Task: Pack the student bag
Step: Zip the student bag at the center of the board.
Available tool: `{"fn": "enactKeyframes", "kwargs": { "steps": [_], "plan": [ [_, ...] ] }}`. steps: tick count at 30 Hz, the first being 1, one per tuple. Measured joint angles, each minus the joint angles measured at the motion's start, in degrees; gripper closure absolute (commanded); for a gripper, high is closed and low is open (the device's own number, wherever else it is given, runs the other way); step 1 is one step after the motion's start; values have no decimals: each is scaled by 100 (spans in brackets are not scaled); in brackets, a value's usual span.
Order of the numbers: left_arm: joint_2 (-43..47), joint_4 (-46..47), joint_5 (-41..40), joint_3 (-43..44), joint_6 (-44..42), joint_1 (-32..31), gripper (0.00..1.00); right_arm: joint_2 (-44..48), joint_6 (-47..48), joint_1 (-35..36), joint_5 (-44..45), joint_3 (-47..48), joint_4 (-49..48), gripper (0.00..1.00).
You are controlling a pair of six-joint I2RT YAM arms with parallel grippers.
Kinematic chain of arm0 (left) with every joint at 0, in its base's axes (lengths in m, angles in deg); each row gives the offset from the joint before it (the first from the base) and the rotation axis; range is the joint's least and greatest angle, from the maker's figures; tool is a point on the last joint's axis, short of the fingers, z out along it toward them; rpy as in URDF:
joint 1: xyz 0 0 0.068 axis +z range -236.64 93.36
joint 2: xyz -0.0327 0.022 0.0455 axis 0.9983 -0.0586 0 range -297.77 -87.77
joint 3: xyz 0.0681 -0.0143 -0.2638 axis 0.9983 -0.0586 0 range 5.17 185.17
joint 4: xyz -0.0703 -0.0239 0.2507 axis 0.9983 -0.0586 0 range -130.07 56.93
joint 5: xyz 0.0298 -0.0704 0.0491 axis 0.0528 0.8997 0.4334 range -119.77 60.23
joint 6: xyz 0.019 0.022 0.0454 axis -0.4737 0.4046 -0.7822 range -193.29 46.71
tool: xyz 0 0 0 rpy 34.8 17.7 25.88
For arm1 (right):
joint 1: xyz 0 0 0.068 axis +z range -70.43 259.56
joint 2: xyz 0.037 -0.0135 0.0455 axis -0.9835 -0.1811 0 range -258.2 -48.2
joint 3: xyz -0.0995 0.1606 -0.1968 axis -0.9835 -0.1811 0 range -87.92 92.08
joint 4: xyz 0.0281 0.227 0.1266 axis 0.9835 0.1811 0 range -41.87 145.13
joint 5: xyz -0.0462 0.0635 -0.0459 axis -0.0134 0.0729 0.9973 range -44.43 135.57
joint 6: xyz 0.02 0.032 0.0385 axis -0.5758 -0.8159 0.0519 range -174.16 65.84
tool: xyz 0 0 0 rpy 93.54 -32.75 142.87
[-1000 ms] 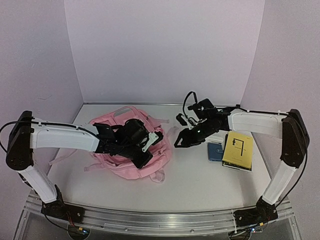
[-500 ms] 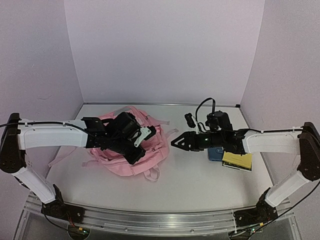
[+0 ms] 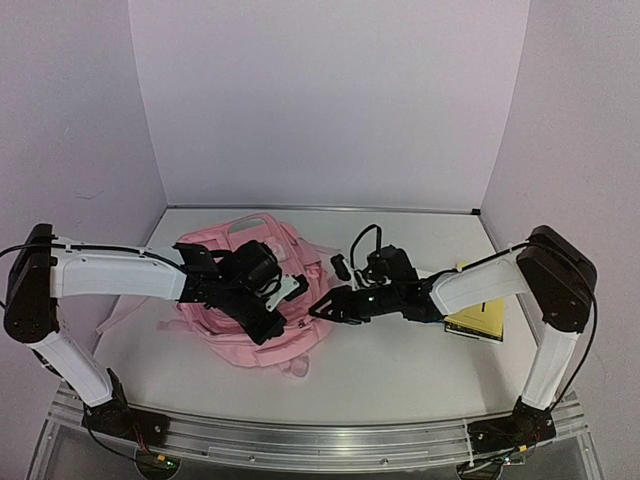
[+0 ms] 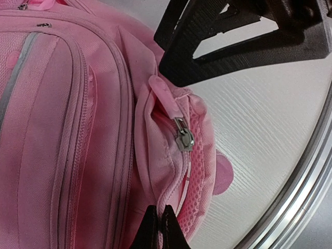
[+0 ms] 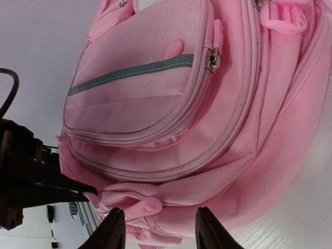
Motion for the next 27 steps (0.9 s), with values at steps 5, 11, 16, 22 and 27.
{"fn": "enactKeyframes", "kwargs": {
  "steps": [5,11,16,22,27],
  "plan": [
    [-216,16,82,-14,62,0,100,-282,-108,119,-3,170,-205,58],
    [-302,23,94,-14,93,0,100,-585,-152,168,29,219,-393,55],
    [-341,21,92,-14,126,9,100,-772,-167,210,16,288,-504,57],
    [-346,-92,86,-14,143,28,100,-965,-178,261,-75,400,-623,72],
    [-346,-149,85,-14,145,35,100,-968,-213,263,-166,363,-670,79]
  ]
}}
